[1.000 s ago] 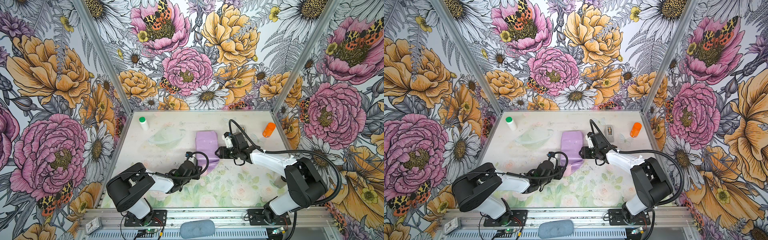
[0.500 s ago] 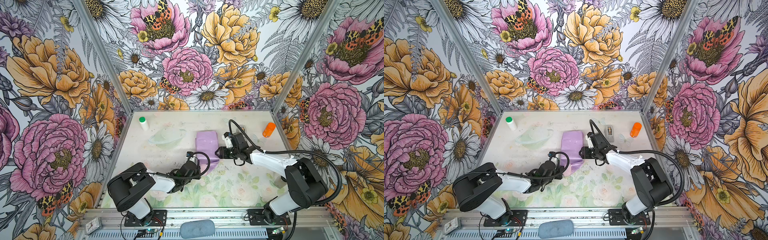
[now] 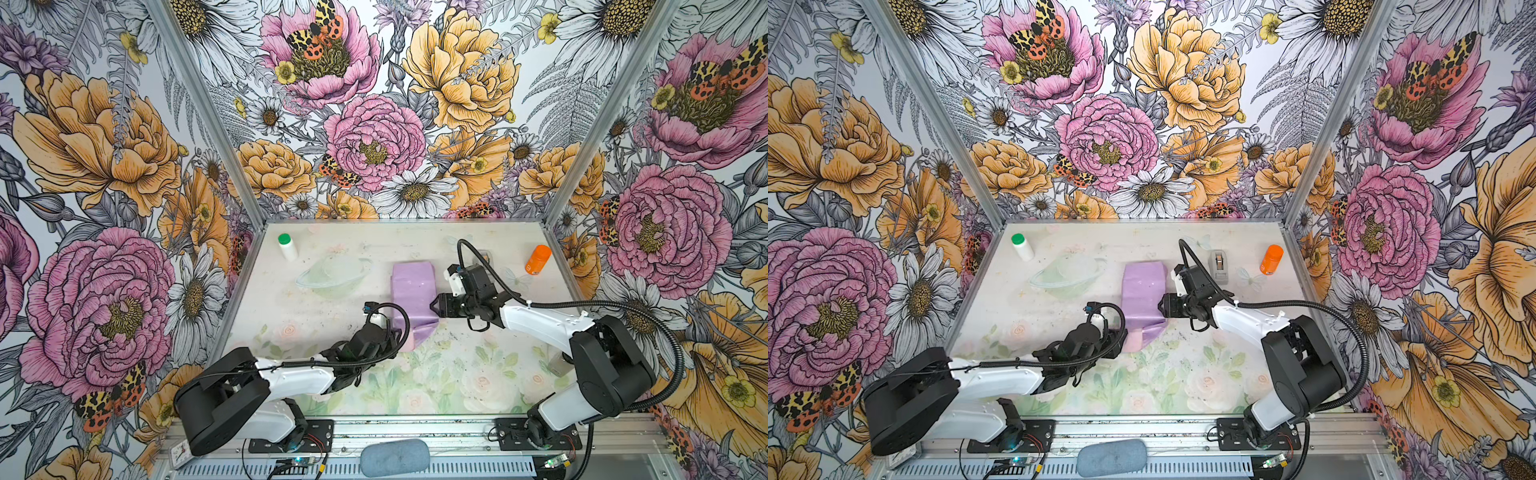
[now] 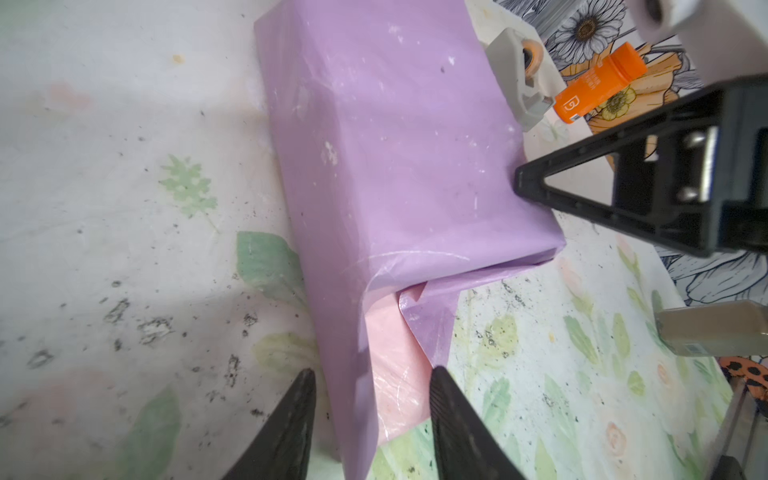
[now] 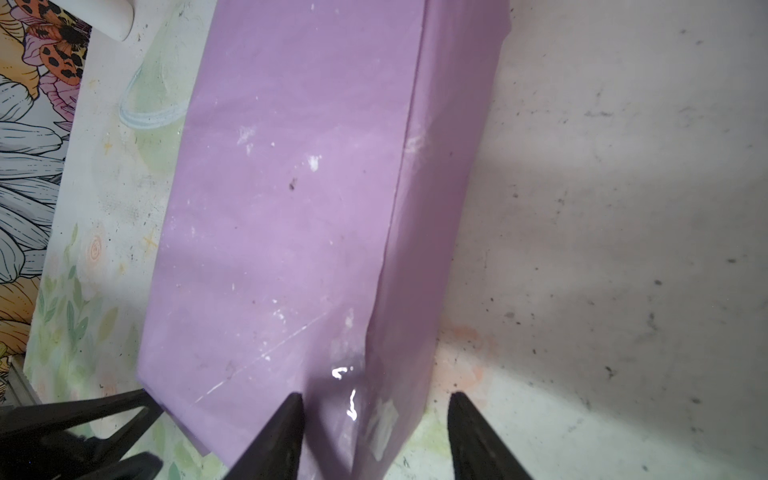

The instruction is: Wrap the gift box in paper

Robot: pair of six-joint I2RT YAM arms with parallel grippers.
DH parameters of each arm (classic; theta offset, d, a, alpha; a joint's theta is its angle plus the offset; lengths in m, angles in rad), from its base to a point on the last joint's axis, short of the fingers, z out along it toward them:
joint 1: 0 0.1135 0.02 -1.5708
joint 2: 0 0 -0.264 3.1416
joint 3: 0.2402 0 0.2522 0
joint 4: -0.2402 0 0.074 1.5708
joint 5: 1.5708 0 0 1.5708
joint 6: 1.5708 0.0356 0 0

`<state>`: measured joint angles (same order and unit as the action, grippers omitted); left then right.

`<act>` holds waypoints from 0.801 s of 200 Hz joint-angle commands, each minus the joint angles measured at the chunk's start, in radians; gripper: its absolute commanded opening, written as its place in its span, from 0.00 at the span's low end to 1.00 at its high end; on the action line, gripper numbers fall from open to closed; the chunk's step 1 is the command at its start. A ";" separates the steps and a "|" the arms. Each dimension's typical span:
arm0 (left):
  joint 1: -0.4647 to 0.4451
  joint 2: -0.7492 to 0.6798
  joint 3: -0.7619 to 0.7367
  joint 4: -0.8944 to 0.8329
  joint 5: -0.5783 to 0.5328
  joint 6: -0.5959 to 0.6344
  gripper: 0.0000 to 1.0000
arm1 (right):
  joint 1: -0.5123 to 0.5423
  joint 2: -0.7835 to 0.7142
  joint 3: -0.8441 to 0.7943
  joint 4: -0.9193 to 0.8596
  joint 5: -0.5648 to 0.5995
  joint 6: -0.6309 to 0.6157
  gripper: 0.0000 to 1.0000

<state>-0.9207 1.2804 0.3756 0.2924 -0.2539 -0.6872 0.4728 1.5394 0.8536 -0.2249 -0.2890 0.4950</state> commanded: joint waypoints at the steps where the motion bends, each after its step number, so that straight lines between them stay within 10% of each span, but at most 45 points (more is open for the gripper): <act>1: -0.001 -0.099 -0.036 -0.140 -0.082 -0.015 0.45 | 0.007 -0.003 -0.015 -0.038 0.010 -0.020 0.57; 81: 0.058 -0.050 -0.072 -0.076 0.037 0.064 0.03 | 0.009 -0.010 -0.016 -0.038 0.009 -0.018 0.57; 160: 0.056 0.223 0.069 0.068 0.208 0.114 0.00 | 0.011 -0.012 -0.019 -0.037 0.002 -0.019 0.57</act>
<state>-0.8673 1.4727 0.4019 0.2749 -0.1158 -0.6121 0.4728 1.5394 0.8536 -0.2249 -0.2893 0.4950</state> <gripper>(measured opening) 0.044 0.565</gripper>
